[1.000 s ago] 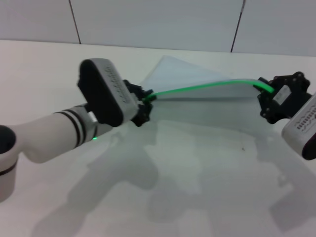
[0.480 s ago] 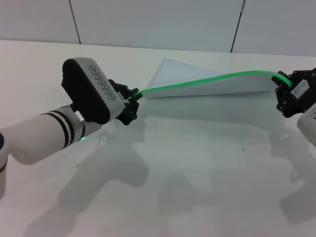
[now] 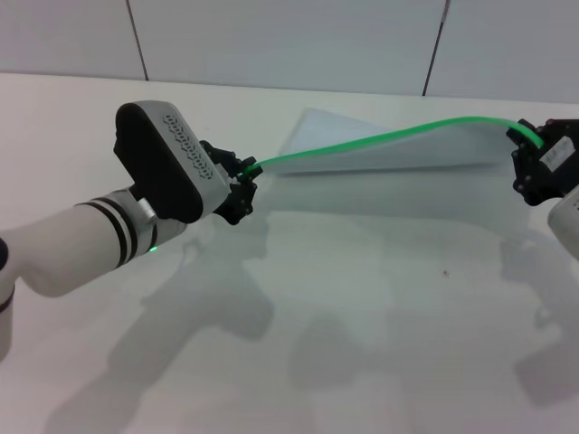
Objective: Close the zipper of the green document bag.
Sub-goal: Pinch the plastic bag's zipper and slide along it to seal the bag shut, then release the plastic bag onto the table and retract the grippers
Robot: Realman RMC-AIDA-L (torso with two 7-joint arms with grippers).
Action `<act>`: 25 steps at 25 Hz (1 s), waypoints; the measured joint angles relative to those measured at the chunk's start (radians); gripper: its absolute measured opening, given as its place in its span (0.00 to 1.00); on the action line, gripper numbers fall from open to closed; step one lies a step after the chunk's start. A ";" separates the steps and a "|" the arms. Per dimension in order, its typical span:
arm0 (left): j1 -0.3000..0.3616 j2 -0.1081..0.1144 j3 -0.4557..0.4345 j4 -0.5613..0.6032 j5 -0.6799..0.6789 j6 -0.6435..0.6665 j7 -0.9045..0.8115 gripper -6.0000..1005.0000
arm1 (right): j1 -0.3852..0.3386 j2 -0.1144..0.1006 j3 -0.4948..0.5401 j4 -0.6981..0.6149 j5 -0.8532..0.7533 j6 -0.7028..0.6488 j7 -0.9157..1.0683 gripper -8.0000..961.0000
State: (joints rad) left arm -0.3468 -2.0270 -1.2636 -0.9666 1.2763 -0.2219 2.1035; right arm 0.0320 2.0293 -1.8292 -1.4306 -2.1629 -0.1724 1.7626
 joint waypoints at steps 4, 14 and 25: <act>-0.002 -0.001 -0.018 -0.003 0.000 0.000 0.000 0.10 | 0.005 0.001 -0.004 0.011 0.000 0.006 0.015 0.15; -0.001 -0.004 -0.051 -0.006 -0.099 0.045 0.002 0.10 | -0.044 0.001 -0.067 0.020 0.001 0.273 0.141 0.24; 0.020 -0.006 -0.080 -0.083 -0.264 -0.011 0.029 0.40 | 0.001 -0.003 -0.334 0.248 0.098 1.006 0.420 0.60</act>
State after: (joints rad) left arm -0.3268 -2.0332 -1.3438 -1.0493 1.0123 -0.2329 2.1323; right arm 0.0327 2.0261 -2.1628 -1.1829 -2.0649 0.8340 2.1827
